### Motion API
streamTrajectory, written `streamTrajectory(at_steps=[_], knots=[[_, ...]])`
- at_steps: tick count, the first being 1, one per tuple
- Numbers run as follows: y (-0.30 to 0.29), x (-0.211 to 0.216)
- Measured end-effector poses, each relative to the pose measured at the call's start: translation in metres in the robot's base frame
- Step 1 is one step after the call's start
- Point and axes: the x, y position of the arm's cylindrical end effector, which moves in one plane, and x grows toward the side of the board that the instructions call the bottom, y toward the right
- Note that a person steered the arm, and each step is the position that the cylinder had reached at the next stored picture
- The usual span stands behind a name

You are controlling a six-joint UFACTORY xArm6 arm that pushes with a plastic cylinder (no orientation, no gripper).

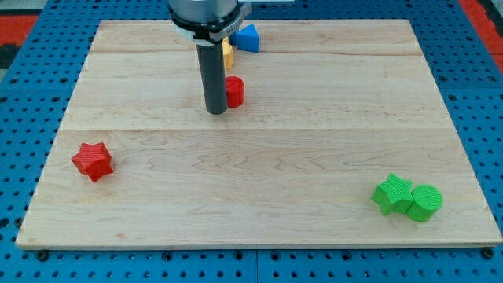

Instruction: Push the red circle into the hexagon

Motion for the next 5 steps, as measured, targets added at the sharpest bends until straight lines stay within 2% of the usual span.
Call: streamTrajectory(at_steps=[2,5], knots=[[0.033,-0.012],[0.04,-0.088]])
